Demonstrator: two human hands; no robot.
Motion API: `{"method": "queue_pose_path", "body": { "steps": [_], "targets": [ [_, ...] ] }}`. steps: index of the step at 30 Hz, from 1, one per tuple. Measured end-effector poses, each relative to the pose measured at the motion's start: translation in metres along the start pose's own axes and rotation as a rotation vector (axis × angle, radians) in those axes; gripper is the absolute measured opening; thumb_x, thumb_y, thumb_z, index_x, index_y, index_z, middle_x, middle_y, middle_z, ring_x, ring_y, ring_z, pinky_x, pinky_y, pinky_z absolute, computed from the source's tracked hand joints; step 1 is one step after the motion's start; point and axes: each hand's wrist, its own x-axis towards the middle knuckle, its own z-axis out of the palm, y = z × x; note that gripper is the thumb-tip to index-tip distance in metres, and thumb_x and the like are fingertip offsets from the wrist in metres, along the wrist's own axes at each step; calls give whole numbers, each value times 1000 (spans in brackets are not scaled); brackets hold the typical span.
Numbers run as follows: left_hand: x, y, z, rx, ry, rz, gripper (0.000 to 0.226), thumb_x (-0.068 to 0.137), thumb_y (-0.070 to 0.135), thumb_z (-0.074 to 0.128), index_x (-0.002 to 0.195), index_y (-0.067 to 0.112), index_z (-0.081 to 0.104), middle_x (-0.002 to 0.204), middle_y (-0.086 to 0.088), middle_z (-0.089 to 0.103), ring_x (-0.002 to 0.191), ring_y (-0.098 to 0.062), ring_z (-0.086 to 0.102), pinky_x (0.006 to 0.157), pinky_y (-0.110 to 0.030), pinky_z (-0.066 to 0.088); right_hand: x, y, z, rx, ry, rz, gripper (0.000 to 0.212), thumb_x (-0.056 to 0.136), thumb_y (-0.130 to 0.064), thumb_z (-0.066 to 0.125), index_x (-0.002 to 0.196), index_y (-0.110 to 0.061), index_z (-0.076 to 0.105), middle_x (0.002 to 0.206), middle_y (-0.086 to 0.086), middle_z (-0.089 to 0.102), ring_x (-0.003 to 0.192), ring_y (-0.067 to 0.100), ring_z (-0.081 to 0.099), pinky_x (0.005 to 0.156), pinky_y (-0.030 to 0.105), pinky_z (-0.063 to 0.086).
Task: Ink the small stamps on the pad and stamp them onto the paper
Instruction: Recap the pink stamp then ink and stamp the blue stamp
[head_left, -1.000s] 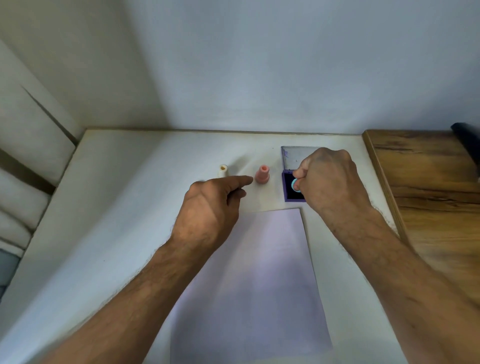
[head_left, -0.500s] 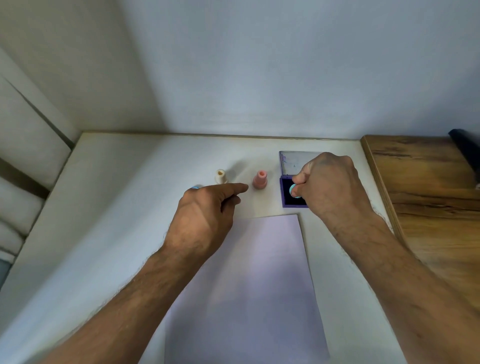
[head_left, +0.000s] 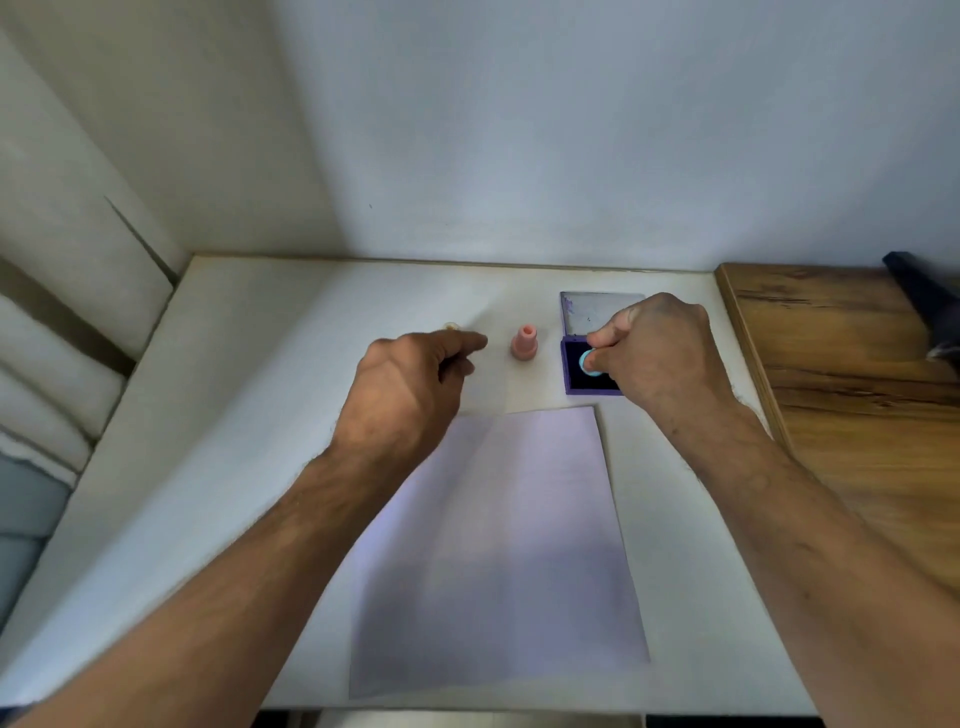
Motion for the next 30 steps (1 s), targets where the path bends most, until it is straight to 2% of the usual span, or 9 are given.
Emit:
{"method": "queue_pose_path", "body": {
  "steps": [4, 7, 10, 12, 15, 19, 23, 26, 30],
  "targets": [
    [-9, 10, -19, -16, -7, -12, 31, 93, 17, 59, 116, 34, 70, 88, 19, 70, 79, -4, 64, 74, -15, 51, -18, 10, 1, 127, 98, -85, 21, 75, -15, 81, 95, -15, 77, 90, 3, 75, 78, 14, 69, 71, 17, 50],
    [-22, 11, -38, -69, 27, -36, 30, 91, 16, 62, 114, 34, 71, 90, 18, 71, 86, -3, 67, 72, -17, 52, -34, 5, -6, 401, 66, -16, 21, 75, -14, 82, 95, -14, 77, 84, 1, 75, 74, 13, 72, 70, 22, 57],
    [-40, 0, -51, -92, 18, -104, 33, 86, 16, 68, 113, 35, 70, 97, 15, 73, 87, -8, 69, 79, -25, 57, -63, -4, -2, 762, -108, 114, 20, 77, -4, 79, 96, -5, 74, 83, 8, 75, 76, 18, 73, 73, 30, 61],
    [-53, -16, -55, -83, 6, -152, 39, 82, 14, 73, 116, 32, 70, 103, 10, 72, 96, -10, 68, 88, -30, 56, -86, -10, 13, 885, -185, 184, 18, 80, 0, 75, 97, -2, 73, 85, 11, 74, 78, 21, 71, 76, 33, 61],
    [-60, -40, -56, -30, -29, -210, 49, 77, 15, 79, 122, 29, 66, 112, 5, 70, 105, -11, 64, 96, -30, 51, -106, -17, 36, 970, -245, 231, 17, 82, -2, 74, 99, -4, 73, 86, 9, 75, 79, 21, 71, 75, 32, 61],
    [-46, -53, -56, 117, -124, -197, 60, 74, 23, 81, 129, 34, 59, 120, 8, 67, 110, -14, 62, 97, -36, 51, -108, -28, 56, 955, -255, 162, 18, 84, -7, 73, 101, -10, 74, 91, 6, 76, 84, 16, 74, 78, 33, 61],
    [-27, -52, -52, 120, -129, -156, 59, 71, 25, 84, 125, 34, 62, 114, 9, 69, 105, -14, 64, 94, -35, 53, -100, -37, 66, 864, -198, 67, 27, 83, -11, 74, 110, -8, 72, 95, 6, 76, 85, 14, 74, 80, 35, 61],
    [-20, -61, -45, 148, -145, -134, 58, 69, 25, 85, 123, 33, 64, 112, 8, 70, 105, -15, 64, 94, -34, 53, -96, -41, 78, 663, -117, -76, 26, 82, -17, 76, 108, -14, 74, 92, -2, 76, 81, 10, 74, 82, 31, 60],
    [-21, -69, -39, 251, -195, -113, 58, 67, 35, 84, 122, 37, 62, 117, 9, 66, 109, -16, 61, 91, -30, 50, -100, -44, 96, 366, -44, -354, 27, 79, -23, 79, 105, -21, 75, 94, -7, 75, 81, 3, 70, 82, 19, 56]
  ]
}}
